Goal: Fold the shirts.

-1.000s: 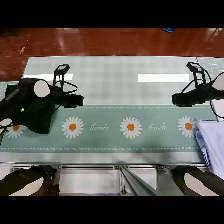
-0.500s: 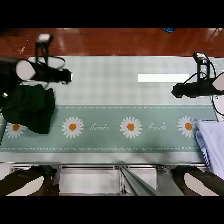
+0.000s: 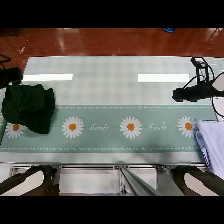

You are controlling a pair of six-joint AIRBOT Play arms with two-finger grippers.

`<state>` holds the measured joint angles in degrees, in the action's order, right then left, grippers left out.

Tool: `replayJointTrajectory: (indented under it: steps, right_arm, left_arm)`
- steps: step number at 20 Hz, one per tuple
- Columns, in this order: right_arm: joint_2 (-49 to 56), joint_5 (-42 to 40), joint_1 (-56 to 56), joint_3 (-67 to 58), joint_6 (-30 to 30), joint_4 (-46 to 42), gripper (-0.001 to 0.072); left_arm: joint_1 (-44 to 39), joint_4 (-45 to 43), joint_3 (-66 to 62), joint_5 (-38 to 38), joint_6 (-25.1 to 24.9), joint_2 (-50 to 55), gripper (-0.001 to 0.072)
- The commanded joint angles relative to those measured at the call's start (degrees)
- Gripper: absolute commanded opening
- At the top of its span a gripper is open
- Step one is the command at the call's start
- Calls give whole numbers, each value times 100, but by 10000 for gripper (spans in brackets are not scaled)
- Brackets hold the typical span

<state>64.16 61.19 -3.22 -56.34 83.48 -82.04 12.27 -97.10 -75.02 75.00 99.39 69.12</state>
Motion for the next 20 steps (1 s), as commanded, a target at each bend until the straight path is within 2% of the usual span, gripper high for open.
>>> replayJointTrajectory:
  steps: [1,4,7,13,18,19,20]
  right_arm:
    - [2,280,2,4,55,85,410]
    - [2,494,0,4,208,85,410]
    - [2,691,2,4,448,197,410]
    - [2,826,24,4,796,468,409]
    - [2,835,24,4,802,776,398]
    - [2,833,24,4,804,828,399]
    - [2,828,24,4,807,916,398]
  left_arm:
    - [999,525,710,-275,9,-2,506]
    - [1364,1056,1215,-1137,-413,28,506]
    - [1547,1161,1633,-1722,-741,238,506]
    - [1784,1150,1681,-1978,-901,953,506]
    - [1687,1355,1687,-1908,-898,1493,505]
    - [1659,1510,1687,-1838,-914,1567,476]
    - [1633,1781,1687,-1705,-1174,1589,163]
